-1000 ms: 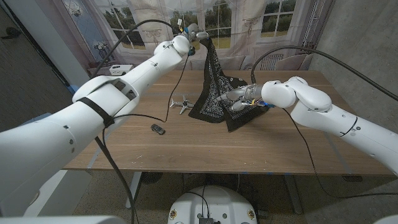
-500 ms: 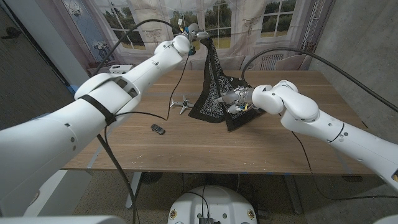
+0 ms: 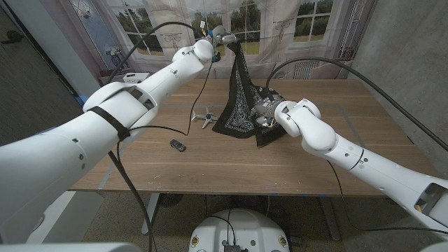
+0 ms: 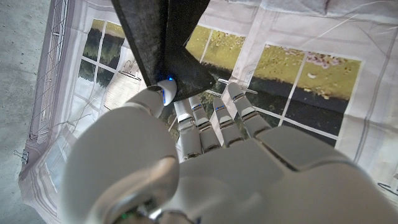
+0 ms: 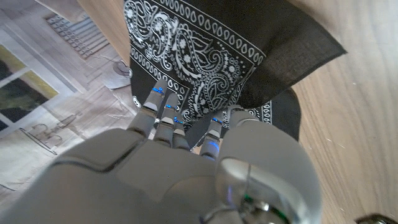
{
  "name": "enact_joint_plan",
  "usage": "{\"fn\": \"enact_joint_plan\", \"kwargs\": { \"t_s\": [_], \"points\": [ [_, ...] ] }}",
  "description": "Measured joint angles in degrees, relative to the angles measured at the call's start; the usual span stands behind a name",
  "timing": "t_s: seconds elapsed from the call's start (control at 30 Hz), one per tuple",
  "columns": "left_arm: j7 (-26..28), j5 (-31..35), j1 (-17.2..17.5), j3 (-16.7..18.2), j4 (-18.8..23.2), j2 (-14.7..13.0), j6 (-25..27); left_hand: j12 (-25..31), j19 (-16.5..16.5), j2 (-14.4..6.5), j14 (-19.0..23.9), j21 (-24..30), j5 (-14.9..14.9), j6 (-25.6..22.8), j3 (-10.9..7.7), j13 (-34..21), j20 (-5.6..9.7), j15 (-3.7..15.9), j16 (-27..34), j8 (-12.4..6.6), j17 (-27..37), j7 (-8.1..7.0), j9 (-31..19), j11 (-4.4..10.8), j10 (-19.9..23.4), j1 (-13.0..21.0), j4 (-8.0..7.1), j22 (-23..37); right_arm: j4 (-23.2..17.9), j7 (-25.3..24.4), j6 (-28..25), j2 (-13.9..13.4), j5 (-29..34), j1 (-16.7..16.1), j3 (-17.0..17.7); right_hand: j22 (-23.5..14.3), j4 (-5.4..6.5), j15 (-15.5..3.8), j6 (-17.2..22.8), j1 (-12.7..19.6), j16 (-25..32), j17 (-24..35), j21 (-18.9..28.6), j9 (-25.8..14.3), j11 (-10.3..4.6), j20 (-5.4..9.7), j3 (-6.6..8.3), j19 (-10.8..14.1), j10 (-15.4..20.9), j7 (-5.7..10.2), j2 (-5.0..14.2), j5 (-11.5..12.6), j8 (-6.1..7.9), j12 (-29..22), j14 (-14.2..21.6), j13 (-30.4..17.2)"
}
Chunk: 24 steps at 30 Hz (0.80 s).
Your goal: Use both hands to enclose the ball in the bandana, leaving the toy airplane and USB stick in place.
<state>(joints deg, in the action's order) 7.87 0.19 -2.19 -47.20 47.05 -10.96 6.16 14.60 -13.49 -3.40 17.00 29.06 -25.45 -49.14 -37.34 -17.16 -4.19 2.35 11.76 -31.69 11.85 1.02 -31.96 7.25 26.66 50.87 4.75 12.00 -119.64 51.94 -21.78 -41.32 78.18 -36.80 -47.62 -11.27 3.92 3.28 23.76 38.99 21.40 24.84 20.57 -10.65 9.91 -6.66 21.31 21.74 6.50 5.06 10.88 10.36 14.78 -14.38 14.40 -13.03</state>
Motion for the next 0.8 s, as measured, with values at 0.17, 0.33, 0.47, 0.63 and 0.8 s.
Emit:
{"fn": "enact_joint_plan", "kwargs": {
  "t_s": [0.17,0.33,0.47,0.63,0.8],
  "points": [
    [-0.24,-0.1,-0.14,0.0,-0.66,0.14,-0.63,0.0,0.0,0.07,0.0,0.0,0.0,0.0,0.0,0.0,0.0,0.0,0.0,0.0,0.0,0.0,0.0,0.0,0.0,-0.07,0.0,0.0,1.6,0.5,-0.48,1.56,2.96,-0.67,0.9,-0.28,1.26,-3.75,9.71,-2.09,4.2,2.33,1.74,0.26,-4.0,0.85,3.52,2.55,9.46,-4.61,0.67,0.29,0.28,-2.67,6.66,0.0],
    [-0.46,-0.31,-0.35,0.02,-1.22,0.31,-1.14,-0.28,0.0,0.07,0.0,0.0,0.01,0.0,-0.19,0.0,0.0,0.0,0.0,-0.01,0.0,0.0,-0.01,0.0,0.0,-0.07,-0.19,0.0,3.28,-1.11,0.78,2.5,1.07,-1.74,3.37,-0.34,-0.85,-5.91,14.29,-1.88,9.12,3.98,3.86,0.26,-7.33,1.31,5.71,6.11,20.25,-6.47,-1.01,0.29,-0.63,-5.87,15.58,-0.17],
    [-0.46,-0.37,-0.45,0.13,-1.5,0.42,-1.15,-0.28,0.0,0.0,0.0,0.0,0.01,0.01,-0.25,-0.29,0.0,0.0,0.0,-0.02,0.0,-0.01,-0.03,0.0,0.0,-0.15,-0.25,0.0,3.87,-4.71,2.63,2.34,-4.05,-2.64,5.3,-0.34,-7.48,-6.56,18.21,2.31,12.79,3.99,6.92,0.12,-5.32,1.33,6.99,11.61,28.82,-5.56,-3.51,0.95,-1.15,-7.86,23.77,0.0],
    [-0.52,-0.68,-0.5,0.34,-1.72,0.46,-1.14,-0.28,0.0,-0.01,0.0,0.43,0.01,0.01,-0.49,-0.29,0.0,0.0,0.0,-0.02,0.0,-0.01,-0.06,0.0,0.0,-0.46,-0.01,0.0,4.06,-11.5,3.17,1.58,-8.36,-4.27,6.66,-0.21,-9.86,-7.7,1.46,-0.46,13.5,3.96,8.72,-0.68,-6.71,0.86,2.51,13.52,29.44,-4.02,-10.28,2.06,-4.99,-7.96,28.69,-1.53],
    [-0.57,-0.82,-0.49,0.44,-1.42,0.24,-0.83,-0.28,0.0,-0.01,0.0,0.44,0.01,0.02,-0.49,-0.29,0.0,0.0,0.0,-0.03,0.0,0.0,-0.06,0.0,0.0,-0.45,-0.01,-0.03,3.78,-18.59,0.57,1.2,-7.27,-6.65,6.54,0.09,-7.06,-6.91,-16.25,-9.33,9.25,5.77,6.13,-0.96,-6.93,-0.91,-5.82,6.9,18.47,-8.63,-16.82,4.36,-5.18,-7.97,21.43,-4.59]
  ]
}}
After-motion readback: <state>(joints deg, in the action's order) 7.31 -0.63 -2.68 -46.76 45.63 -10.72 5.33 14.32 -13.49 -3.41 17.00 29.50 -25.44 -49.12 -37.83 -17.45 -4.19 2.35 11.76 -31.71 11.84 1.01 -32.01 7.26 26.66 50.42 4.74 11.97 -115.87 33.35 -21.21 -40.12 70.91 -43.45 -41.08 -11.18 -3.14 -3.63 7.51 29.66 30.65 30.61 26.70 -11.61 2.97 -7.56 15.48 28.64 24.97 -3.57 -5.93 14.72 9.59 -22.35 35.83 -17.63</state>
